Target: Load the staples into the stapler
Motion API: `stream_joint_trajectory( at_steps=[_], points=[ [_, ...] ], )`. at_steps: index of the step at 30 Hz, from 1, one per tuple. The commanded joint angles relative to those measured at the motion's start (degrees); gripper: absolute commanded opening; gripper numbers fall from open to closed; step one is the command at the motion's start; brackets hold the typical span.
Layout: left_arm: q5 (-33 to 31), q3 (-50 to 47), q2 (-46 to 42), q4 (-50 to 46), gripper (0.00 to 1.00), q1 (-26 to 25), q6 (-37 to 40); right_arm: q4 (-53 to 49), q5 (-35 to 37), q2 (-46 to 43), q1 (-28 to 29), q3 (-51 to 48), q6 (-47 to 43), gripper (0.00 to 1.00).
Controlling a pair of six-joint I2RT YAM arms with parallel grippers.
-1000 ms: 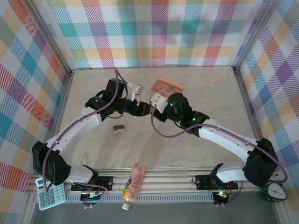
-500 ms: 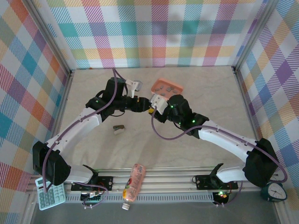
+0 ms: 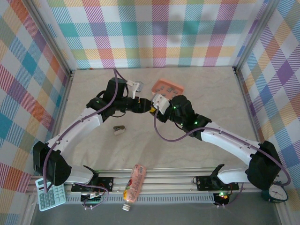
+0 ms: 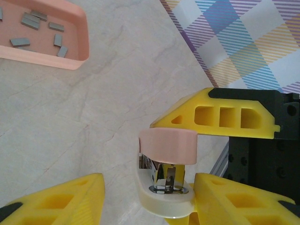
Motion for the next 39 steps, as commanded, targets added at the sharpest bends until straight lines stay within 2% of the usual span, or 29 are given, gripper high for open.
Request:
stream_joint_trajectory(
  at_steps=[1, 7, 15, 17, 20, 22, 25, 26, 29, 31, 34, 39],
  points=[
    [1.08, -0.55, 0.61, 0.28, 0.51, -0.83, 0.22, 3.33, -0.01, -1.44, 0.43, -0.41, 1.17, 0.40],
    [1.51, -0.34, 1.17, 0.66, 0.45, -1.35, 0.06, 3.75, -0.01, -1.40, 0.42, -0.40, 1.26, 0.40],
    [1.34, -0.12, 1.90, 1.42, 0.42, -1.61, -0.34, 4.31, -0.71, -1.79, 0.43, -0.74, 1.15, 0.40],
    [1.50, -0.05, 2.00, 1.71, 0.38, -1.62, -0.42, 4.58, -0.85, -2.01, 0.43, -0.93, 1.08, 0.40],
    [1.43, 0.63, 2.50, 1.08, 0.23, -1.62, 0.55, 4.29, -0.63, -2.51, 0.43, -1.17, 1.52, 0.41],
    [0.63, 0.98, 2.67, 0.35, 0.16, -1.62, 2.35, 3.94, -0.10, -3.19, 0.39, -1.69, 2.51, 0.46],
    [-0.44, 0.51, 2.21, 0.45, 0.10, -1.60, 7.30, 0.26, 0.77, -4.76, 0.30, -1.75, 6.32, 0.60],
    [-0.34, 0.00, 2.00, 1.00, 0.07, -1.54, 9.58, -1.66, 0.78, -5.29, 0.20, -1.46, 7.82, 0.63],
    [-0.18, -2.98, 0.31, 4.59, 0.04, -1.60, 15.00, -11.79, -0.68, -7.75, -0.54, 1.06, 13.82, 0.71],
    [1.02, -6.27, -1.83, 9.27, 0.00, -1.62, 19.39, -16.09, -2.91, -10.00, -1.48, 1.61, 18.54, 0.74],
    [1.77, -11.21, -4.85, 15.64, 0.00, -1.62, 25.70, -19.23, -8.16, -13.70, -3.81, 0.94, 24.25, 0.75],
    [2.39, -14.58, -7.45, 17.62, 0.00, -1.62, 37.16, -24.48, -12.95, -15.10, -8.06, 2.94, 36.78, 0.76]
  ],
)
